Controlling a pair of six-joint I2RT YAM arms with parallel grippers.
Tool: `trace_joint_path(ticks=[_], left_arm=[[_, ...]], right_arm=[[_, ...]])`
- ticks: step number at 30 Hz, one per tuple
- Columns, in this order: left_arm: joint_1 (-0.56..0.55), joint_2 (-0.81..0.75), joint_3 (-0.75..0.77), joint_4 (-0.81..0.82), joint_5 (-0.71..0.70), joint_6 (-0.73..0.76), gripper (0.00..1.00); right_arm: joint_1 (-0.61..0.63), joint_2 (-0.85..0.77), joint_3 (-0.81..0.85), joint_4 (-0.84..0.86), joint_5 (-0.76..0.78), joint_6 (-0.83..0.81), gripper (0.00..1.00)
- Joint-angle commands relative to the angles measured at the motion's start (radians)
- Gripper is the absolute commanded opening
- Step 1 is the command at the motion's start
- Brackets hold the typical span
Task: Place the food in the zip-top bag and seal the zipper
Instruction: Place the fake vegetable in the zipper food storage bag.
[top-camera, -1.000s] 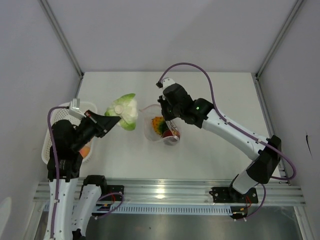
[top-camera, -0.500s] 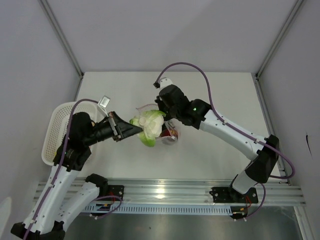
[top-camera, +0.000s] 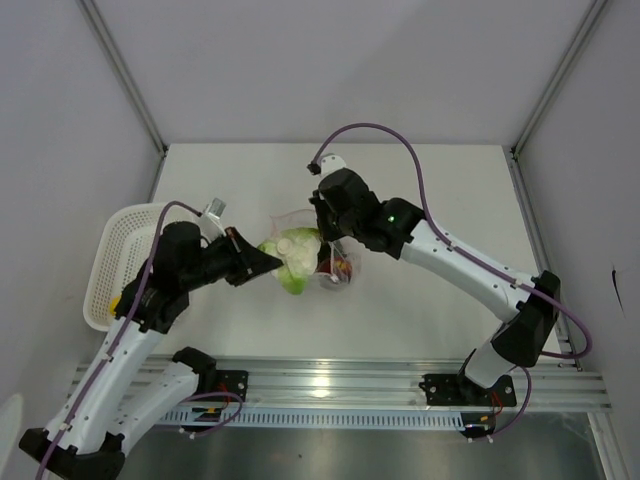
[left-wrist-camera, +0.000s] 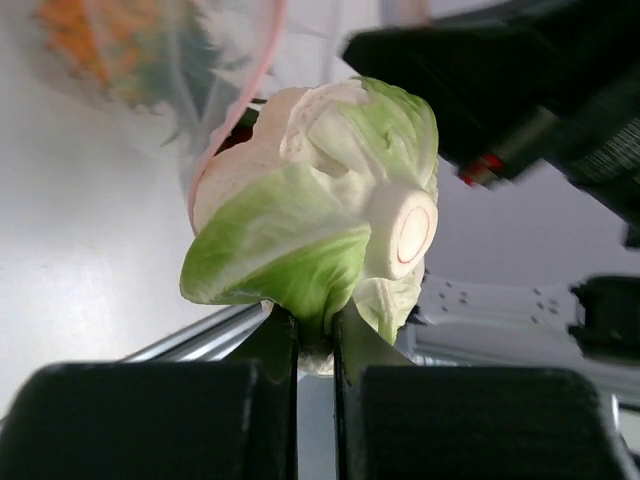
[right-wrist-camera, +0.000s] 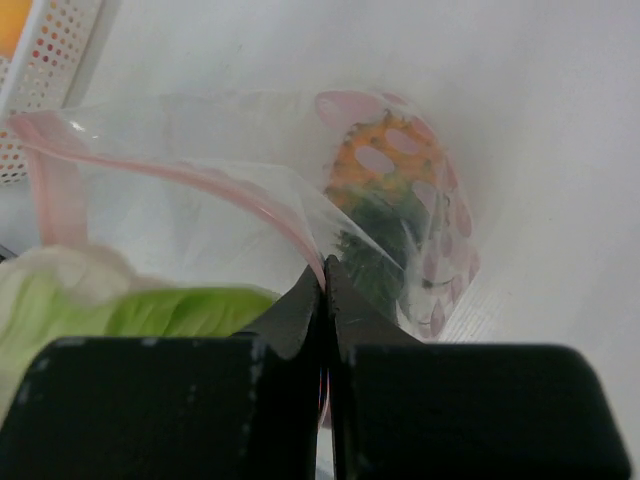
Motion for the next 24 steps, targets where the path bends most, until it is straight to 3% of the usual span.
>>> trace_joint_path(ticks=[1, 7, 21, 24], left_arm=[[-0.020, 0.037, 0.070, -0.141, -0.200, 0.062, 0.01], [-0.092, 0.120, 0.183, -0.246, -0.348, 0.111, 0.01], [-0.274, 0.281, 0.358, -0.200, -0.468, 0.141, 0.01], [-0.279, 0.298, 0.338, -0.174, -0.504, 0.164, 0.15]], right_arm=[[0.037, -0.063, 0.008, 0.082, -0.025, -0.002, 0.00], [0.089, -0.056, 0.004, 0.108, -0.009, -0.017, 0.00], [0.132, 0.001, 0.072, 0.088, -0.089, 0.041, 0.00], [0.132, 0.012, 0.120, 0.062, -0.098, 0.049, 0.00]])
